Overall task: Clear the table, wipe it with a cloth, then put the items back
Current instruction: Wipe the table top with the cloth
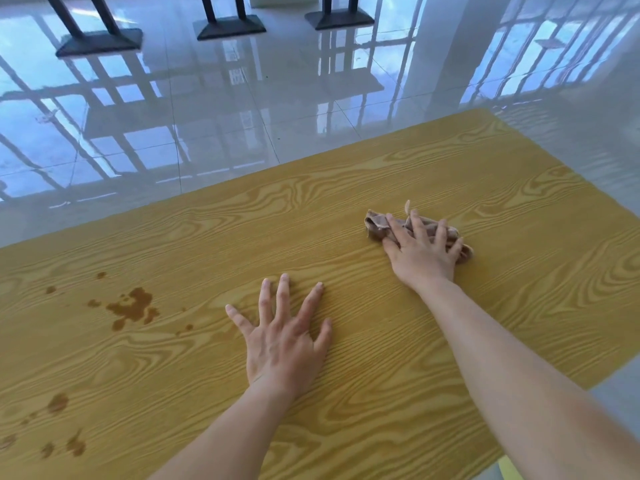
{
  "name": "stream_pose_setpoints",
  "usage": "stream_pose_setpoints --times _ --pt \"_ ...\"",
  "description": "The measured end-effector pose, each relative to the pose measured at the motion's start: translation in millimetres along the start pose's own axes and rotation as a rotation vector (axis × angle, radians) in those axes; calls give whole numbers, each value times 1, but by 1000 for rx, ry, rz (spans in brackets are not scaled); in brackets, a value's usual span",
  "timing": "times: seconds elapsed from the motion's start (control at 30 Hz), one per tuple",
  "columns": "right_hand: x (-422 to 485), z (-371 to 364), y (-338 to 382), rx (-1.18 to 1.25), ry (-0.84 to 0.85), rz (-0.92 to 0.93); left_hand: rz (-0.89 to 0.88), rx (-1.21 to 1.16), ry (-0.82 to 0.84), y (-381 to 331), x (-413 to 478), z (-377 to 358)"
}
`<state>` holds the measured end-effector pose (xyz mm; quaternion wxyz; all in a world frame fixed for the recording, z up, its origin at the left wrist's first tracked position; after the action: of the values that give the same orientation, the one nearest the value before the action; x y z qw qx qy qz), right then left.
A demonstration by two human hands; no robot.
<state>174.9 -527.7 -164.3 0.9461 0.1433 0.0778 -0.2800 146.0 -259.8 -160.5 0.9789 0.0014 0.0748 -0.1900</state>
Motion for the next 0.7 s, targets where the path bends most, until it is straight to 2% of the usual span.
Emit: stream_pose_setpoints --times 0.1,0.17,0.23,0.37,0.47,0.53,0.63,0.7 --pt "-67 -20 16 -66 -17 226 4 -1 7 -1 -2 0" --pt "-96 -23 6 -102 -16 291 -10 6 15 -1 -2 1" --pt "-76 -13 -11 -99 -20 209 -14 5 19 -1 0 3" --pt "12 9 -23 -25 6 -92 -19 -15 3 -2 -3 1" --pt "51 12 0 10 -15 -130 -10 -11 -23 1 0 -1" --pt "50 10 31 3 9 -27 -10 -8 -30 1 1 -2" --pt "7 -11 70 -90 42 320 7 -17 -43 -1 -1 -1" --pt "-25 -19 65 -130 59 527 25 -24 -51 -1 -2 2"
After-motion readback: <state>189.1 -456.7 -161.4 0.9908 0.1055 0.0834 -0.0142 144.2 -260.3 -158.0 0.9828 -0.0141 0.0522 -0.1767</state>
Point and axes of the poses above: each hand's wrist, its own x-axis towards the middle knuckle, its own z-axis out of the back of the hand, y = z × x, the point moved 4 cm from there along x, towards the middle knuckle, and after that the axes turned 6 degrees about x, right-handed, at the moved point
